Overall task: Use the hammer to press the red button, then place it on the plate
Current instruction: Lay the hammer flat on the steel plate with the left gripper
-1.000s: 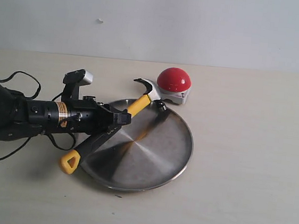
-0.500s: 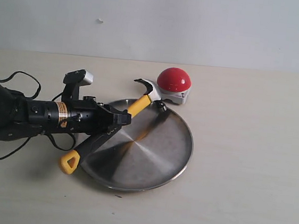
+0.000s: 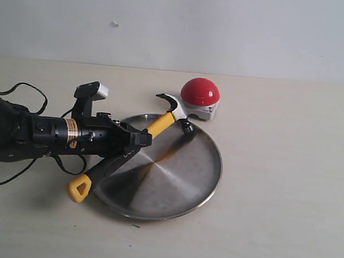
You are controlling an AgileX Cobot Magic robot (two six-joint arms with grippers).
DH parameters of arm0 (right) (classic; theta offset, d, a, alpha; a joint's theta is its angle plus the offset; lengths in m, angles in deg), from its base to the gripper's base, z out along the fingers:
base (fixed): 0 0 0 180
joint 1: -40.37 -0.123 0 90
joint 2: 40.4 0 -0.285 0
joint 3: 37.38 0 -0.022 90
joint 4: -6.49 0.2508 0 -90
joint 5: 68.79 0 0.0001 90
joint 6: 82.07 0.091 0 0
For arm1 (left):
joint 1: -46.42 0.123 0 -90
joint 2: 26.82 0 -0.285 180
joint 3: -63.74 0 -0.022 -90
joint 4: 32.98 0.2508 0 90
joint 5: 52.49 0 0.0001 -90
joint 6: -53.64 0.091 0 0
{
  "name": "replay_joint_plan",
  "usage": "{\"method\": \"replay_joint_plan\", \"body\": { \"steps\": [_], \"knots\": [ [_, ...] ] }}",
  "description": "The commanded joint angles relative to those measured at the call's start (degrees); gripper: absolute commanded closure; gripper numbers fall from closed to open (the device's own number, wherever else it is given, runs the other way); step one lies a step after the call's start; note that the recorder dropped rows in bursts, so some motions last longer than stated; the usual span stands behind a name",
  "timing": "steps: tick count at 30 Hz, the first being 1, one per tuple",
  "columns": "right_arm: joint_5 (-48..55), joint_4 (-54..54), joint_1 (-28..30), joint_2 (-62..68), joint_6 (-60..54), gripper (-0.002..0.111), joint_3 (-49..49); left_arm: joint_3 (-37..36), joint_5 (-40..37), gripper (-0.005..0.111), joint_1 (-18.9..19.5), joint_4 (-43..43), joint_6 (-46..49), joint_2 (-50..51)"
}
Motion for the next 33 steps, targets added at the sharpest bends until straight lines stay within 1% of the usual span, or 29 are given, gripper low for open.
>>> {"method": "replay_joint_plan", "body": {
  "steps": [1,5,10,12,15,17,19,22,24,28,33],
  "knots": [
    [0.0,-0.2,0.2,-0.3,0.1,0.108,0.2,0.6,2.6,0.107,0.0,-1.4,-1.0,-0.6],
    [0.0,-0.2,0.2,-0.3,0.1,0.108,0.2,1.7,-1.7,0.107,0.0,-1.2,-2.5,-0.6],
    [0.0,-0.2,0.2,-0.3,0.1,0.108,0.2,1.9,1.0,0.107,0.0,0.4,-2.8,-0.6],
    [0.0,-0.2,0.2,-0.3,0.1,0.108,0.2,1.9,1.2,0.104,0.0,0.9,-2.8,-0.6],
    [0.0,-0.2,0.2,-0.3,0.1,0.108,0.2,1.9,1.1,0.091,0.0,1.3,-2.6,-0.6],
    [0.0,-0.2,0.2,-0.3,0.1,0.108,0.2,1.9,1.1,0.079,0.0,1.7,-2.2,-0.6],
    [0.0,-0.2,0.2,-0.3,0.1,0.108,0.2,1.9,1.1,0.07,0.0,1.7,-2.2,-0.6],
    [0.0,-0.2,0.2,-0.3,0.1,0.108,0.2,1.9,1.1,0.062,0.0,1.7,-2.2,-0.6],
    [0.0,-0.2,0.2,-0.3,0.1,0.108,0.2,1.9,1.1,0.061,0.0,1.4,-1.9,-0.6],
    [0.0,-0.2,0.2,-0.3,0.1,0.108,0.2,1.9,1.2,0.061,0.0,0.1,1.8,-0.6],
    [0.0,-0.2,0.2,-0.3,0.1,0.108,0.2,1.9,2.7,0.061,0.7,0.0,2.1,-2.1]
  ]
}}
